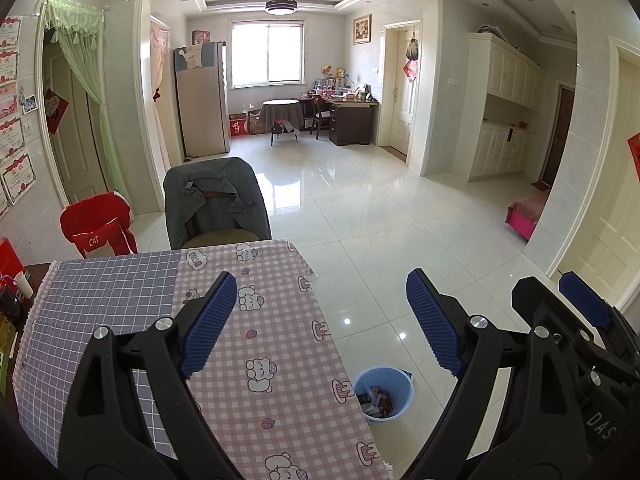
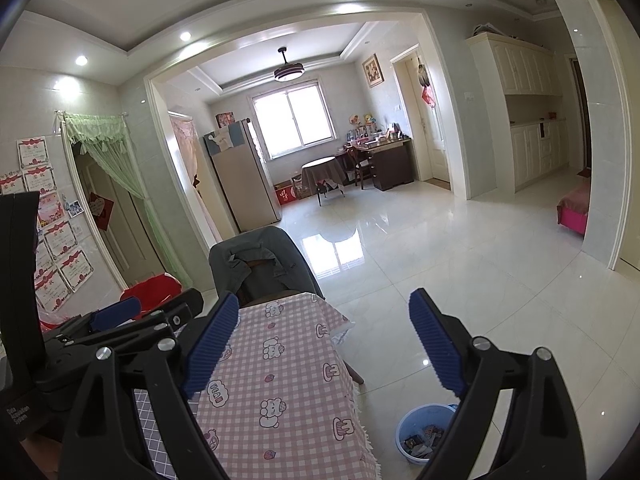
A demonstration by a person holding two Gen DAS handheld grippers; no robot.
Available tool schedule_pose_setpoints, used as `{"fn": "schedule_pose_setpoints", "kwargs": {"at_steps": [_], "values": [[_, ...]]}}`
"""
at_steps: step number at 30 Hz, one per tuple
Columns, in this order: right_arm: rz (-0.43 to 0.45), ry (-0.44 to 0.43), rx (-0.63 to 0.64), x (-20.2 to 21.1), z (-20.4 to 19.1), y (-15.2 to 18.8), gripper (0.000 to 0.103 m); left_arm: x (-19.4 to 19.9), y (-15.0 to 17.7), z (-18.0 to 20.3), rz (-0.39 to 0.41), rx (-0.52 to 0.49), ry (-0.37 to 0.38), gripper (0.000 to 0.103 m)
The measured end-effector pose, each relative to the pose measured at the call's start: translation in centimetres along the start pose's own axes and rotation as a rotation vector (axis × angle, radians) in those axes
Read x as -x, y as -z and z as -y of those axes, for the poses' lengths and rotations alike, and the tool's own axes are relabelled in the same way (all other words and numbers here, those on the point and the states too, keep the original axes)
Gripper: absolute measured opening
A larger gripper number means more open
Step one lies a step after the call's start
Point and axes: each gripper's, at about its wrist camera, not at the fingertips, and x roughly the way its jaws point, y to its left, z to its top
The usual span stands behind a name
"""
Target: Collect trash
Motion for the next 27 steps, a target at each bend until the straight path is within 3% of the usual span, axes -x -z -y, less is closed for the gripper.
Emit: {"fn": "schedule_pose_setpoints", "kwargs": {"at_steps": [27], "values": [[-0.032,-0.013,-0.013,-1.2,-1.0,0.4,0.086,-0.2,0.3,-1.0,-0.036,0.004,-0.011,0.086]]}}
